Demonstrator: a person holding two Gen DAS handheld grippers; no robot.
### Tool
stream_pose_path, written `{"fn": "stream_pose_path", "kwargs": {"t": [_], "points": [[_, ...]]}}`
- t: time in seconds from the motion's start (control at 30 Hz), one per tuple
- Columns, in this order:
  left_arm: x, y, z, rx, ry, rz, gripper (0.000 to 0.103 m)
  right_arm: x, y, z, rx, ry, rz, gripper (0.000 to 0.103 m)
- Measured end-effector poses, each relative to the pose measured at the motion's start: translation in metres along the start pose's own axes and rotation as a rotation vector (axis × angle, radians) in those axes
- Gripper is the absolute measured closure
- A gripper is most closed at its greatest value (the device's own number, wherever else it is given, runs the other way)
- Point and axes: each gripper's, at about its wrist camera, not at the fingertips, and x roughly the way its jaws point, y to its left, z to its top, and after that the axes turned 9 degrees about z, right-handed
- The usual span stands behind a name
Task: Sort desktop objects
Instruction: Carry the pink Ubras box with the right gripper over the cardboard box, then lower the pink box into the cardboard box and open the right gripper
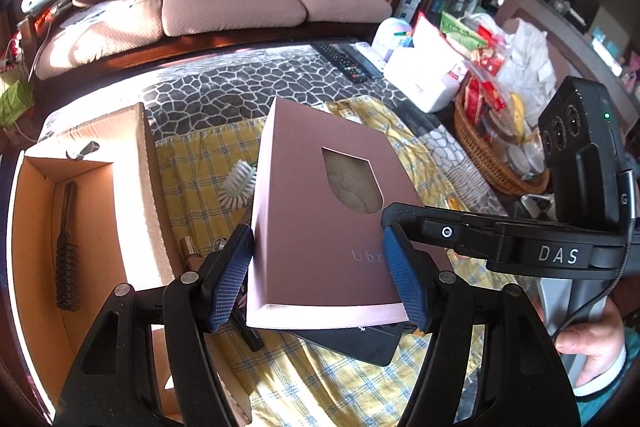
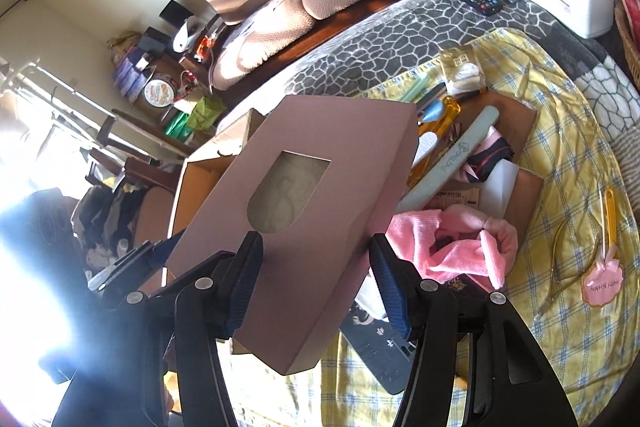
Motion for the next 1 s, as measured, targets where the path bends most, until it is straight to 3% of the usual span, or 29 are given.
{"fn": "stream_pose_path", "kwargs": {"t": [0.47, 1.0], "points": [[-0.029, 0.12, -0.014, -0.201, -0.052, 0.027, 0.039, 0.09, 0.089, 0.009, -0.127, 0.091, 0.033, 0.045], [0.004, 0.209, -0.051, -0.358, -0.004, 0.055, 0.039, 0.197, 0.13, 0.009, -0.254, 0.201, -0.005, 0.045]]}}
